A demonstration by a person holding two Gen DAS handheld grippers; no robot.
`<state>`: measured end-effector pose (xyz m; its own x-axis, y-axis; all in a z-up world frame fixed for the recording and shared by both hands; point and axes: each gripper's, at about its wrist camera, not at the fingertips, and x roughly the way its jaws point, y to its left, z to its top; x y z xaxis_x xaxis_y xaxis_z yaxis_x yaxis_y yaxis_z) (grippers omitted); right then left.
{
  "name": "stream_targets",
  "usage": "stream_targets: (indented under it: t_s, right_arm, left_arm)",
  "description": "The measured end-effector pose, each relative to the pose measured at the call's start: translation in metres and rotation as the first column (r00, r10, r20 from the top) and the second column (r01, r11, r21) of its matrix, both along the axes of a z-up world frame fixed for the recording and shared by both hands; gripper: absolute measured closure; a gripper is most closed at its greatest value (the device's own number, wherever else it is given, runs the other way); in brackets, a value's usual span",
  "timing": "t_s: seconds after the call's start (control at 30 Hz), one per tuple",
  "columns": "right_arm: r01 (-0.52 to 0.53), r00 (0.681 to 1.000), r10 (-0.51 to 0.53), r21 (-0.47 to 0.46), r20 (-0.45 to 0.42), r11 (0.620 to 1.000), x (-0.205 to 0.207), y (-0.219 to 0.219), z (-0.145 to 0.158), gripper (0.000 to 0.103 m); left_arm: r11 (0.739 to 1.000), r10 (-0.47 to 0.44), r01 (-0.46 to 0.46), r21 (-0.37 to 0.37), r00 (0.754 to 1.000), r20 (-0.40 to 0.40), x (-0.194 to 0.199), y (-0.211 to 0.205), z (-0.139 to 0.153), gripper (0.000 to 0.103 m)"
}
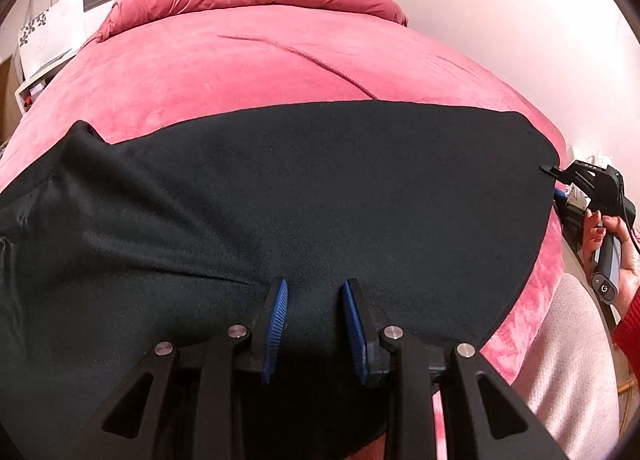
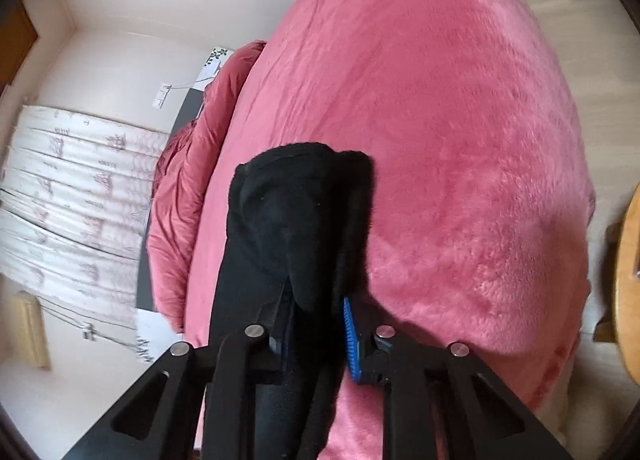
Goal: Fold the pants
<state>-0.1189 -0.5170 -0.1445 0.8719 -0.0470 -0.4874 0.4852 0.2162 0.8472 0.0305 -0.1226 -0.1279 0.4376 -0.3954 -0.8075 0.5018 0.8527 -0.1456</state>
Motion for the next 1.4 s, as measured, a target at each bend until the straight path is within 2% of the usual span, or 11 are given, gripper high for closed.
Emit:
stream_targets:
  t_s: [0.1, 0.2, 0.27, 0.33, 0.43, 0.57, 0.77, 0.83, 1.03, 1.27, 1.4]
  right_arm:
    - [-0.01, 1.0, 0.01, 0.003, -0.023, 1.0, 0.003, -0.001, 0.003, 0.083]
    - [-0.003, 0.999, 0.003, 0.01, -0.043, 1.0, 0.006, 0.0, 0.012, 0.087]
    - [-0.019, 0.998, 0.017, -0.044, -0.062, 0.999, 0.01, 0.004, 0.031, 0.088]
    - [-0.045, 0.997, 0.037, -0.124, -0.066, 0.991, 0.015, 0.01, 0.054, 0.089]
    - [-0.1, 0.994, 0.086, -0.265, -0.064, 0.959, 0.024, 0.03, 0.096, 0.089]
    - [-0.17, 0.985, 0.165, -0.418, -0.048, 0.893, 0.04, 0.07, 0.148, 0.089]
    - [-0.236, 0.964, 0.265, -0.529, -0.021, 0.815, 0.05, 0.134, 0.189, 0.089]
    - [-0.27, 0.95, 0.311, -0.575, -0.029, 0.772, 0.054, 0.16, 0.2, 0.089]
    - [-0.402, 0.879, 0.46, -0.709, -0.122, 0.58, 0.063, 0.241, 0.209, 0.089]
    - [-0.51, 0.788, 0.577, -0.754, -0.215, 0.415, 0.064, 0.312, 0.186, 0.089]
    - [-0.578, 0.714, 0.634, -0.76, -0.297, 0.296, 0.071, 0.353, 0.164, 0.089]
  left_arm:
    - [1.0, 0.006, -0.006, -0.03, 1.0, 0.003, -0.002, 0.005, 0.0, 0.074]
    - [0.992, 0.045, -0.051, -0.119, 0.998, -0.051, 0.0, 0.022, 0.003, 0.074]
    - [0.971, 0.094, -0.118, -0.209, 0.988, -0.121, 0.004, 0.04, 0.008, 0.074]
    - [0.958, 0.133, -0.163, -0.234, 0.981, -0.141, 0.004, 0.054, 0.013, 0.074]
    - [0.948, 0.178, -0.205, -0.242, 0.975, -0.13, 0.002, 0.077, 0.019, 0.074]
    - [0.934, 0.238, -0.259, -0.247, 0.965, -0.109, -0.003, 0.108, 0.025, 0.074]
    - [0.896, 0.336, -0.357, -0.264, 0.934, -0.123, -0.006, 0.153, 0.018, 0.074]
    - [0.88, 0.358, -0.384, -0.279, 0.923, -0.142, -0.011, 0.165, 0.015, 0.074]
    - [0.863, 0.371, -0.402, -0.304, 0.915, -0.158, -0.024, 0.187, 0.007, 0.074]
    - [0.849, 0.374, -0.416, -0.326, 0.909, -0.185, -0.018, 0.193, -0.002, 0.074]
    - [0.84, 0.38, -0.425, -0.336, 0.904, -0.194, -0.018, 0.193, -0.006, 0.074]
